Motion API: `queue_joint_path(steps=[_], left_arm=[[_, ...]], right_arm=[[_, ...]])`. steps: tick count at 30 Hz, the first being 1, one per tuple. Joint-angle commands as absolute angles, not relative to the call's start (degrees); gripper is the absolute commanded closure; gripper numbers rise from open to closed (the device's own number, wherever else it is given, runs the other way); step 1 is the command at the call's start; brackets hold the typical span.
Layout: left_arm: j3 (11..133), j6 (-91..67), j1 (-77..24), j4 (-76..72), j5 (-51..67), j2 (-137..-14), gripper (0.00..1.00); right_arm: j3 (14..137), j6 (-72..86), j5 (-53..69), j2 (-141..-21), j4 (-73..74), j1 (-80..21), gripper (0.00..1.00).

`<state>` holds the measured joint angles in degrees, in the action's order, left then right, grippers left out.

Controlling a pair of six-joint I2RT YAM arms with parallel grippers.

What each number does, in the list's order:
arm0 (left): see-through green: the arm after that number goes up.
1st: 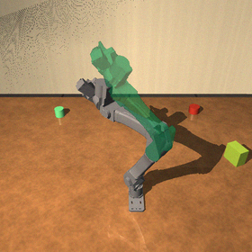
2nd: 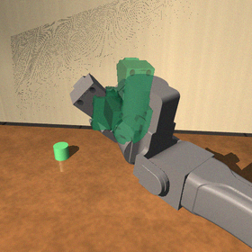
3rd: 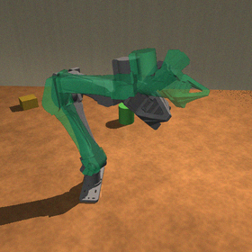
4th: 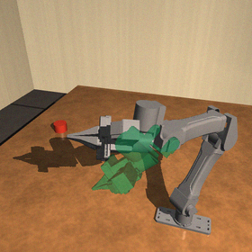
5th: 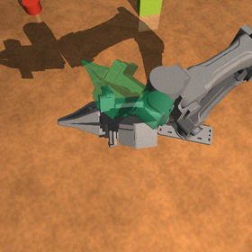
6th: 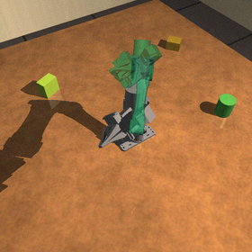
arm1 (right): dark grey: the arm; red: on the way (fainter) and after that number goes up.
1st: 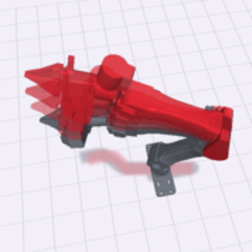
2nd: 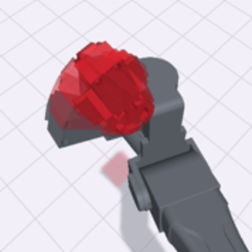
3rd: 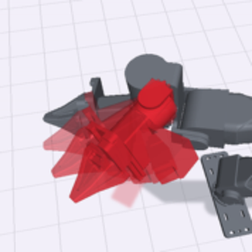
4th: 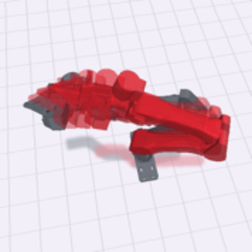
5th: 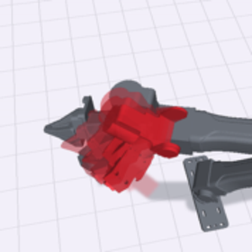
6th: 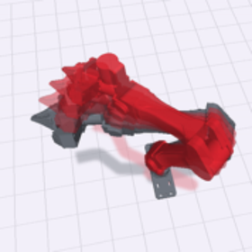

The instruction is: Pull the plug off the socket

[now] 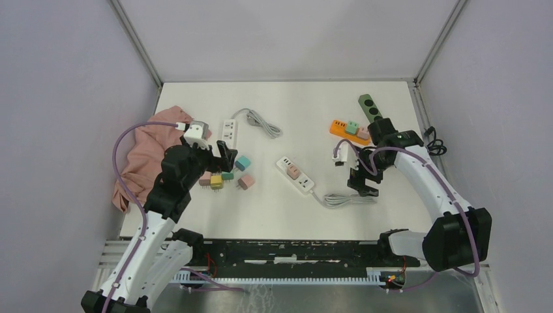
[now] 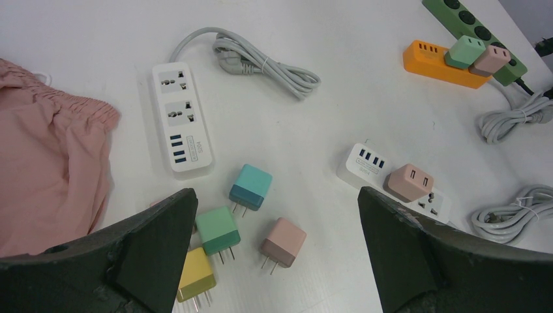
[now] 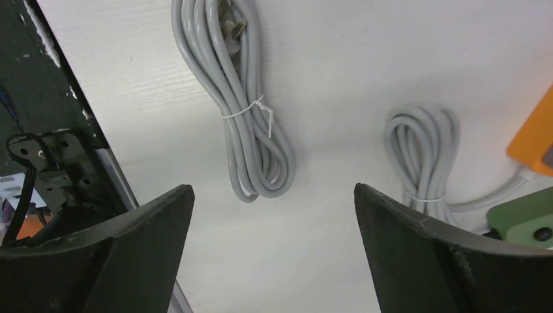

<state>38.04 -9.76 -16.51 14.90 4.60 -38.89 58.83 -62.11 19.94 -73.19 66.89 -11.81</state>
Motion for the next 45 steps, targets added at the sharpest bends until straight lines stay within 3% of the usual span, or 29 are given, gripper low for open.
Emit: queue_joint_path(steps=[1, 12, 18, 20, 24, 34, 45], left_arm=[[37.97, -7.91, -16.41, 13.89, 4.56, -38.15, 0.01], [38.01, -7.88, -16.35, 13.93, 4.27, -37.59, 0.01], [37.96, -7.82, -16.31, 13.9, 4.12, -37.54, 0.01], [37.96, -7.82, -16.35, 13.89, 4.13, -37.53, 0.01], [37.9, -7.81, -16.41, 13.91, 4.14, -37.46, 0.01], [37.88, -7.73, -16.35, 13.93, 3.96, -37.51, 0.01], [37.93, -7.56, -16.39, 14.0, 3.51, -37.45, 0.01]], right_arm=[[65.82, -58.68, 27.09, -71.87, 64.75, -11.69, 0.0], [90.76, -44.52, 41.33, -88.07, 66.59, -11.53, 0.0], [86.64, -32.98, 39.85, -85.16, 45.03, -11.52, 0.0], [83.55, -15.92, 37.42, -85.03, 36.47, -11.48, 0.01], [85.21, -18.68, 47.97, -91.11, 39.79, -12.18, 0.0], [79.22, -14.33, 29.75, -94.72, 34.18, -17.56, 0.0], [77.96, -12.77, 23.13, -98.44, 31.85, -20.76, 0.0]])
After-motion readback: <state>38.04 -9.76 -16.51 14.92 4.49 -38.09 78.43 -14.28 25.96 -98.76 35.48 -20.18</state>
